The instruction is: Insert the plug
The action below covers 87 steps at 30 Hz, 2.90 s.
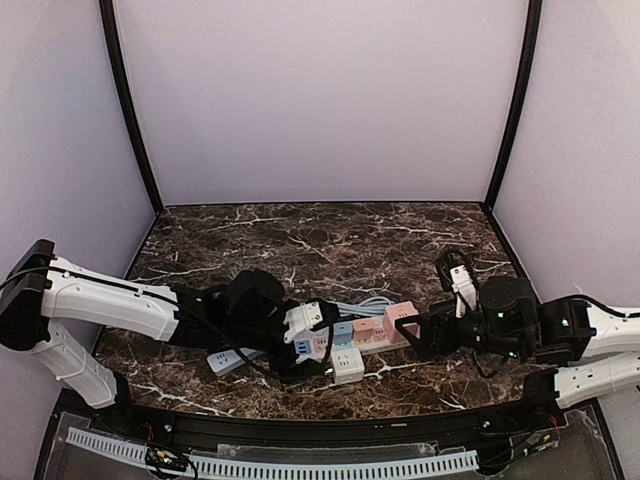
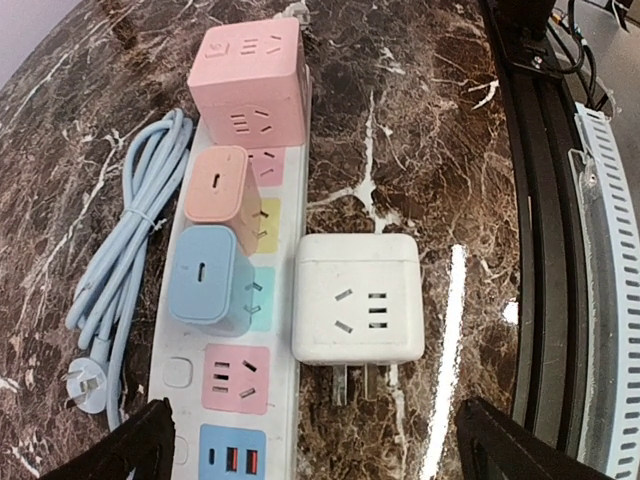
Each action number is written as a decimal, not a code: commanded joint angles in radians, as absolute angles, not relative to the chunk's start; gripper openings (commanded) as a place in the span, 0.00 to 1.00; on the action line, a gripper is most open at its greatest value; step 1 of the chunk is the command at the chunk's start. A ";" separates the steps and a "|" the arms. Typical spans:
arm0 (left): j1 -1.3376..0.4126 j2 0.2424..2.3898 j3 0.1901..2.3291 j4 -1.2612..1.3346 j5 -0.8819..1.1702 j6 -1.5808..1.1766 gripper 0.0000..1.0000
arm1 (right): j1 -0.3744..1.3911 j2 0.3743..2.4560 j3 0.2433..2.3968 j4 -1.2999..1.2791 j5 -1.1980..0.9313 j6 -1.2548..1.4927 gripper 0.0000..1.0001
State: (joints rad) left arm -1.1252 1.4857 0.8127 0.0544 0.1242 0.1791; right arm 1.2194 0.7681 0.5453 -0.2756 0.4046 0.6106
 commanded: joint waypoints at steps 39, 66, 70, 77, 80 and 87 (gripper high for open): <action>-1.206 1.833 1.095 -0.112 0.061 0.217 0.56 | 1.225 0.695 0.529 -0.276 0.422 0.601 0.99; -1.206 1.502 0.731 0.371 0.012 0.299 0.01 | 1.223 0.872 0.656 -0.222 0.277 0.684 0.99; -1.206 1.458 0.665 0.466 -0.030 0.312 0.01 | 1.221 0.960 0.702 -0.184 0.167 0.702 0.99; -1.207 1.406 0.571 0.608 -0.040 0.315 0.01 | 1.221 1.100 0.807 -0.130 0.007 0.750 0.99; -1.207 1.392 0.541 0.635 -0.046 0.315 0.01 | 1.217 1.172 0.860 -0.129 -0.047 0.780 0.99; -1.207 1.349 0.492 0.704 -0.080 0.321 0.01 | 1.206 1.327 0.974 -0.126 -0.233 0.847 0.99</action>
